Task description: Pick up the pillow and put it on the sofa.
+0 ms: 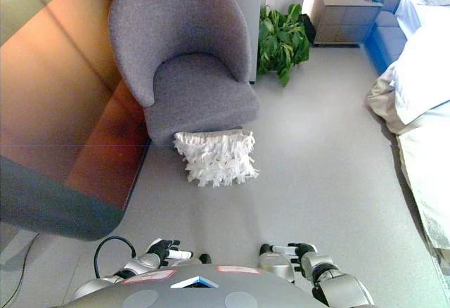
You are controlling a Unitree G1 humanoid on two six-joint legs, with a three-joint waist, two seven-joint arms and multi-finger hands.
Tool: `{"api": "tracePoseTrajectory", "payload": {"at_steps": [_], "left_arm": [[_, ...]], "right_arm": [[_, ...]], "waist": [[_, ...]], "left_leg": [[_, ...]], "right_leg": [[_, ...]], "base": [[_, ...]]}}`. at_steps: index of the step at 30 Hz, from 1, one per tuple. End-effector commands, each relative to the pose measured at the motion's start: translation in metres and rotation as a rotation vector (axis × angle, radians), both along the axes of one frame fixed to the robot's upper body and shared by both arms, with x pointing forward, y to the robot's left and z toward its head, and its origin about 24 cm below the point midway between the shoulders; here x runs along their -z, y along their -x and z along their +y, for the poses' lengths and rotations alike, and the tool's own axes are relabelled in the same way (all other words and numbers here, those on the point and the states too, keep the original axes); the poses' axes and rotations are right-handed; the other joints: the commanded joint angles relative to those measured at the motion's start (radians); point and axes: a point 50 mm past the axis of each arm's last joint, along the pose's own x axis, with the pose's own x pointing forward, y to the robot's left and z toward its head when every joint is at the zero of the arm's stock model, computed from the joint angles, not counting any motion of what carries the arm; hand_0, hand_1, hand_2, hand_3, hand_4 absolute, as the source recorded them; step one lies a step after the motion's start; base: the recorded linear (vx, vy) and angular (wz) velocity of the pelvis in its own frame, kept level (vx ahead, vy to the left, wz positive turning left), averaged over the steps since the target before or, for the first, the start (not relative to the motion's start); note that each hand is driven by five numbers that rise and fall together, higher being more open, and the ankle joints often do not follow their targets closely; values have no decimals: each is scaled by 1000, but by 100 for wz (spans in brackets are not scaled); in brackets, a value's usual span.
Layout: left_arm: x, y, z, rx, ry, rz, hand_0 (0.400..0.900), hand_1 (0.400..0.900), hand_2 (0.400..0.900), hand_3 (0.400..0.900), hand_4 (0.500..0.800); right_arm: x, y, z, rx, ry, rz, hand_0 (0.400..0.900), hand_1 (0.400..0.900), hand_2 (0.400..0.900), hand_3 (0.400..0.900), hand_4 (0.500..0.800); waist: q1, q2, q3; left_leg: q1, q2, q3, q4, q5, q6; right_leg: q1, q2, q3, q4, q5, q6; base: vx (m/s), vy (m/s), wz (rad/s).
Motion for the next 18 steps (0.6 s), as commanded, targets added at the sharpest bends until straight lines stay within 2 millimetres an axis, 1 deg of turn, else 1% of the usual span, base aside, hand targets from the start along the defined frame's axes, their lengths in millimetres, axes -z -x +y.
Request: {"api": "tracePoseTrajectory", "payload": {"at_steps": [1, 5, 10, 18], "left_arm": [[-4, -20, 4, 5, -40, -33, 900, 900, 900, 900, 800], [-5, -24, 3, 6, -36, -43, 900, 900, 900, 900, 800], [-3, -20, -1, 9, -27, -21, 900, 900, 900, 900, 800], [-2, -14, -3, 3, -16, 8, 900, 900, 900, 900, 800]], "right_arm": [[-2, -11, 1, -83, 63, 21, 900, 900, 900, 900, 800], [-2, -12, 2, -82, 63, 19, 900, 900, 900, 900, 800], [-1, -10, 5, -87, 50, 30, 900, 900, 900, 900, 800], [-1, -8, 3, -70, 55, 44, 900, 900, 900, 900, 800]], "waist": [[-6, -38, 56], [-4, -37, 61], [-4, -35, 60], [-3, -30, 63]], "left_leg": [[-19, -20, 6, -6, 5, 33], [-22, -20, 6, -6, 6, 34], [-22, -21, 2, -6, 5, 35], [-22, -17, -1, -6, 8, 32]], "right_leg": [[31, -12, -30, 3, -18, 21], [28, -11, -30, 3, -17, 20], [29, -10, -29, 4, -19, 18], [28, -6, -26, 6, -22, 15]], "base": [[0, 0, 0], [-42, -4, 0], [-2, -1, 1], [3, -4, 2]]}}
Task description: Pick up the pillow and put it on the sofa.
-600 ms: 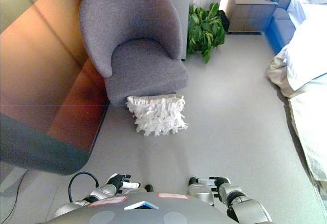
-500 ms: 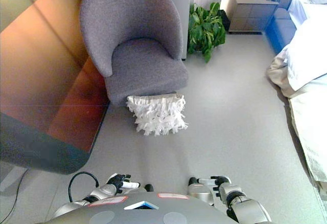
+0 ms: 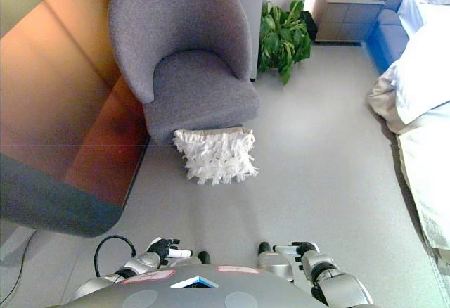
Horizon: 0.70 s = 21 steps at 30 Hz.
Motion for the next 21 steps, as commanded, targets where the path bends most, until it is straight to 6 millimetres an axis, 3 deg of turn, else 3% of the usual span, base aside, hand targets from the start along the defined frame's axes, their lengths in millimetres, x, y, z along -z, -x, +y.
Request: {"api": "tracePoseTrajectory", "payload": {"at_steps": [1, 14, 21], "left_arm": [[-1, -12, -3, 11, -13, 6, 900, 900, 900, 900, 800], [-2, -17, -4, 3, -17, -4, 900, 900, 900, 900, 800], [-6, -28, 0, -48, -79, -102, 900, 900, 900, 900, 800]], "right_arm": [[0, -6, 4, -60, 24, 52, 900, 900, 900, 900, 800], [0, -8, 7, -67, 22, 54, 900, 900, 900, 900, 800], [-3, -13, 2, -42, 40, 40, 900, 900, 900, 900, 800]], "waist": [[-2, -24, 56], [-1, -16, 70], [-16, -28, 102]], "left_leg": [[-11, -17, 9, -2, 8, 33], [-16, -6, 1, -2, 19, 27], [-56, 39, 3, 95, 30, 7]], "right_leg": [[35, -6, -21, 6, -21, 14], [27, -1, -34, 19, -33, 2], [-11, 26, -9, 61, -45, -30]], "base": [[25, -18, 3], [36, -46, 3], [38, -112, 2]]}}
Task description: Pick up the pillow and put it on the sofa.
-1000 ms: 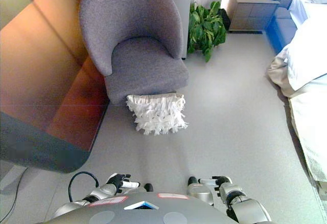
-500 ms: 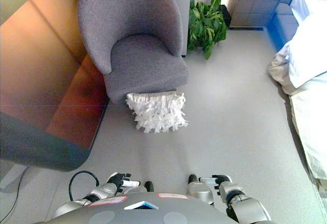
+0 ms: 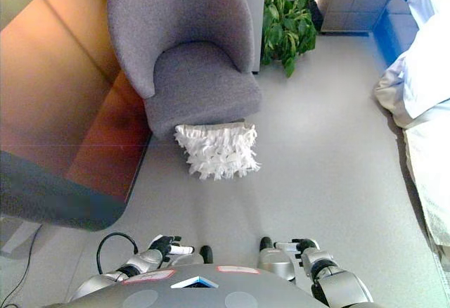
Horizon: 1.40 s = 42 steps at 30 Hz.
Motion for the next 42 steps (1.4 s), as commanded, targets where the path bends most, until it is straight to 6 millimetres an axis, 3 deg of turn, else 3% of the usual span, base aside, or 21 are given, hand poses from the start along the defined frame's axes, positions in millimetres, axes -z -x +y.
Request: {"api": "tracePoseTrajectory", "payload": {"at_steps": [1, 3, 6, 8, 12, 16, 17, 19, 22, 23, 25, 28, 30, 32, 34, 38, 42], "left_arm": [[-7, -24, 8, -89, -69, -119, 900, 900, 900, 900, 800], [-11, -32, 13, -177, -75, -179, 900, 900, 900, 900, 800], [-13, -31, 23, -344, -50, -220, 900, 900, 900, 900, 800], [-12, -24, 28, -403, -31, -209, 900, 900, 900, 900, 800], [-6, -3, 28, -506, -4, -176, 900, 900, 900, 900, 800], [-2, 13, 22, -520, 13, -153, 900, 900, 900, 900, 800], [-2, 15, 21, -520, 16, -150, 900, 900, 900, 900, 800], [-2, 14, 22, -513, 17, -145, 900, 900, 900, 900, 800], [-5, 9, 30, -441, -23, -164, 900, 900, 900, 900, 800], [-6, 5, 33, -407, -25, -175, 900, 900, 900, 900, 800], [-11, -11, 38, -343, -13, -182, 900, 900, 900, 900, 800], [-14, -24, 39, -295, -7, -180, 900, 900, 900, 900, 800], [-18, -38, 40, -299, -12, -187, 900, 900, 900, 900, 800], [-23, -56, 38, -303, -4, -220, 900, 900, 900, 900, 800], [-28, -71, 36, -296, -2, -260, 900, 900, 900, 900, 800], [-32, -81, 34, -287, -7, -316, 900, 900, 900, 900, 800], [-31, -79, 31, -277, -23, -341, 900, 900, 900, 900, 800]], "right_arm": [[-2, -7, 1, -57, 33, 56, 900, 900, 900, 900, 800], [-2, -7, -2, -66, 37, 63, 900, 900, 900, 900, 800], [-3, -4, -9, -73, 47, 90, 900, 900, 900, 900, 800], [-3, 0, -13, -51, 53, 96, 900, 900, 900, 900, 800], [-3, 6, -18, -41, 51, 94, 900, 900, 900, 900, 800], [-1, 13, -18, -57, 56, 91, 900, 900, 900, 900, 800], [-1, 13, -18, -59, 59, 90, 900, 900, 900, 900, 800], [-1, 10, -16, -48, 55, 73, 900, 900, 900, 900, 800], [-1, 8, -14, -7, 47, 63, 900, 900, 900, 900, 800], [-1, 8, -14, -27, 45, 62, 900, 900, 900, 900, 800], [-1, 8, -11, -32, 22, 45, 900, 900, 900, 900, 800], [-1, 6, -11, -24, 36, 26, 900, 900, 900, 900, 800], [-1, 4, -12, -40, 47, 14, 900, 900, 900, 900, 800], [-4, -8, -13, -62, 57, -39, 900, 900, 900, 900, 800], [-8, -26, -12, -84, 55, -114, 900, 900, 900, 900, 800], [-18, -59, -9, -196, 112, -246, 900, 900, 900, 900, 800], [-24, -74, -4, -276, 143, -307, 900, 900, 900, 900, 800]], "waist": [[-18, -65, 72], [-17, -84, 86], [15, -98, 120], [44, -72, 144], [95, -30, 165], [138, -9, 155], [140, -3, 150], [143, -3, 128], [160, -22, 111], [161, -33, 103], [143, -57, 87], [112, -40, 77], [78, -39, 85], [62, -22, 109], [45, -20, 141], [0, -53, 194], [-11, -67, 208]], "left_leg": [[-62, 32, 28, 148, 28, 7], [-119, 57, 31, 292, 67, 8], [-264, 52, 0, 434, 133, 24], [-313, 57, 14, 357, 196, -1], [-372, 52, 25, 125, 311, -41], [-440, 51, 44, 5, 340, -62], [-436, 54, 60, 12, 336, -60], [-413, 62, 119, 13, 261, -33], [-439, 30, 90, 163, 225, -8], [-432, 23, 100, 168, 206, 9], [-371, -24, 123, 121, 173, 57], [-302, -48, 129, 80, 143, 83], [-268, -69, 122, 54, 134, 90], [-250, -59, 125, 28, 136, 80], [-226, -62, 108, 12, 129, 69], [-208, -88, 35, 17, 52, 68], [-212, -85, -15, 93, -5, 74]], "right_leg": [[-14, 9, 10, 65, -31, -28], [-18, 16, 15, 71, -22, -44], [2, 40, 57, 94, -38, -65], [46, 67, 67, 100, -70, -64], [140, 76, 81, 84, -116, -54], [240, 49, 108, 99, -224, -38], [253, 39, 107, 113, -248, -32], [274, -5, 88, 155, -286, 1], [324, -56, 83, 212, -303, 21], [322, -82, 67, 241, -265, 39], [267, -152, 34, 356, -96, 87], [125, -156, 28, 490, 9, 82], [6, -139, 19, 499, -25, 70], [-98, -109, -7, 422, -57, 52], [-193, -106, -25, 309, -32, 49], [-325, -140, 58, 109, 152, 88], [-335, -135, 99, 127, 132, 93]], "base": [[47, -185, 1], [78, -219, -6], [220, -194, -30], [350, 57, -28], [467, 188, -40], [533, 286, -51], [514, 357, -34], [548, 398, -30], [481, 309, -34], [486, 360, -15], [396, 336, 6], [318, 272, 14], [214, 127, 33], [35, -25, 28], [-58, -172, 39], [66, -244, 63], [166, -217, 56]]}}
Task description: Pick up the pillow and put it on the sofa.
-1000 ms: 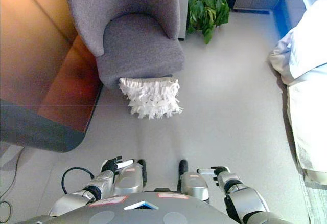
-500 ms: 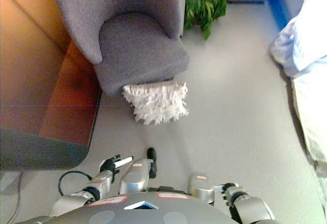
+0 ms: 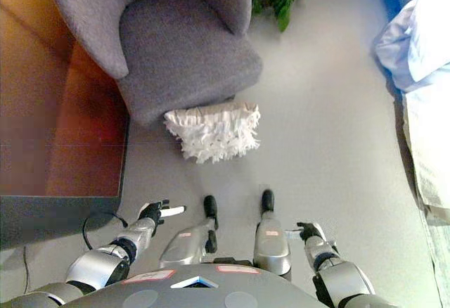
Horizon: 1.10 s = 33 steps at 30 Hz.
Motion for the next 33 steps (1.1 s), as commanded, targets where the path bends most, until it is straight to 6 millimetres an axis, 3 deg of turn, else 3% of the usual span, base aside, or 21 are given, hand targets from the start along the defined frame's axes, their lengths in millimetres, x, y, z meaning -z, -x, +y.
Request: {"api": "tracePoseTrajectory", "payload": {"at_steps": [1, 4, 6, 11, 18, 26, 33], "left_arm": [[-5, -7, 5, -22, -58, -56, 900, 900, 900, 900, 800], [-2, 0, 7, -11, -68, -26, 900, 900, 900, 900, 800], [-4, -5, 7, 16, -73, -29, 900, 900, 900, 900, 800], [-19, -39, 7, 26, -76, -75, 900, 900, 900, 900, 800], [-47, -87, 4, -15, -66, -160, 900, 900, 900, 900, 800], [-80, -127, 10, -80, -43, -245, 900, 900, 900, 900, 800], [-96, -143, 12, -106, -12, -292, 900, 900, 900, 900, 800]], "right_arm": [[-14, -40, 5, -150, 69, -133, 900, 900, 900, 900, 800], [-19, -47, -2, -223, 140, -165, 900, 900, 900, 900, 800], [-28, -63, -7, -256, 204, -222, 900, 900, 900, 900, 800], [-77, -132, -19, -284, 443, -417, 900, 900, 900, 900, 800], [-155, -202, -42, -334, 626, -540, 900, 900, 900, 900, 800], [-246, -243, -75, -250, 749, -666, 900, 900, 900, 900, 800], [-316, -264, -81, -203, 774, -802, 900, 900, 900, 900, 800]], "waist": [[10, -7, 54], [26, -6, 64], [36, -1, 75], [54, 20, 134], [79, 45, 201], [107, 75, 252], [124, 89, 273]], "left_leg": [[-7, 29, -36, 155, -124, -45], [-1, 56, -43, 153, -115, -60], [1, 62, -65, 125, -97, -68], [-73, 68, -99, 113, -65, -86], [-176, 60, -118, 141, -43, -83], [-324, 57, -111, 197, -16, -83], [-425, 67, -112, 247, -4, -96]], "right_leg": [[-46, -4, 54, 108, 147, -12], [-18, -9, 7, 122, 121, -15], [-8, -2, 1, 102, 121, -19], [-68, 3, -31, 127, 109, -30], [-164, -3, -71, 243, 55, -37], [-282, 7, -103, 353, 5, -51], [-363, 17, -112, 439, -40, -64]], "base": [[203, -219, 41], [206, -200, 27], [83, -142, 16], [-71, -111, 9], [-52, -73, 7], [-47, -70, 10], [23, -57, 2]]}}
